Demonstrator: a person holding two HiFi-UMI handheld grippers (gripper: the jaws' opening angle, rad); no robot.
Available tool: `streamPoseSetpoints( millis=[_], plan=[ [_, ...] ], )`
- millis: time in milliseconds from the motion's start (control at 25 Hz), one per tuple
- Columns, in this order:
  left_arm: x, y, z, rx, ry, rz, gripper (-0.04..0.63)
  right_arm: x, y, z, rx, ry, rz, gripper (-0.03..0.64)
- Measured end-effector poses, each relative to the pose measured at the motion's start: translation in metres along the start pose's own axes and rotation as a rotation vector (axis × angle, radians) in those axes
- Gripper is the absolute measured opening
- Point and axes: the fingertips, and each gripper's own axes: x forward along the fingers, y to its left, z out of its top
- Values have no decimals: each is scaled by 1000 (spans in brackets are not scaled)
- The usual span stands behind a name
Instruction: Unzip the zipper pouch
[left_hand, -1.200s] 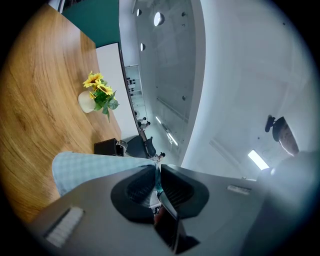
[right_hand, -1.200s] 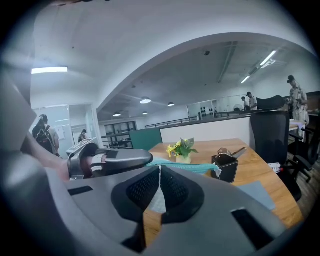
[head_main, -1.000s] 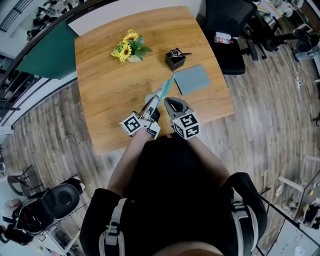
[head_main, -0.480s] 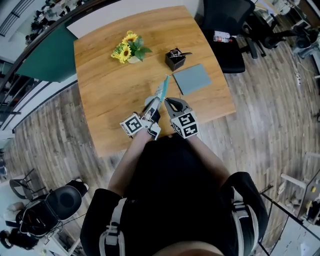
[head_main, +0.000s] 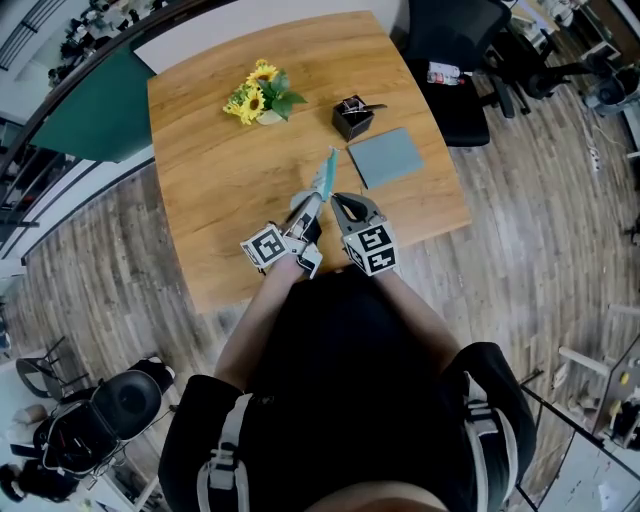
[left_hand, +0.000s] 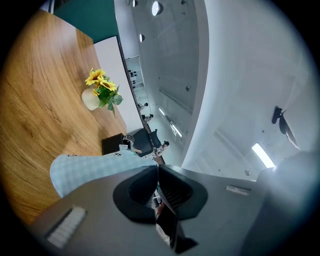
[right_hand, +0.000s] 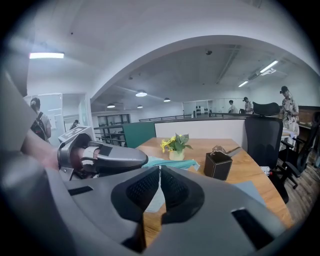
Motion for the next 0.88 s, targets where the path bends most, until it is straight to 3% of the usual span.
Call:
streamPoseSetpoints(
  millis=[160,280,560,880],
  plan=[
    [-2,2,3,-20,-13,-7,-2,0,9,7,-55,-31,21,6],
    [-2,3,7,12,-9,-13,-3,2,12,8,-93,-27,25,5],
    [-6,0,0,1,28,-11,-3,6,-4,1,-46,27,-38,5],
    [-10,2,2,5,38,-23,-3,11,-8,1,-53,28,-44,6]
  ],
)
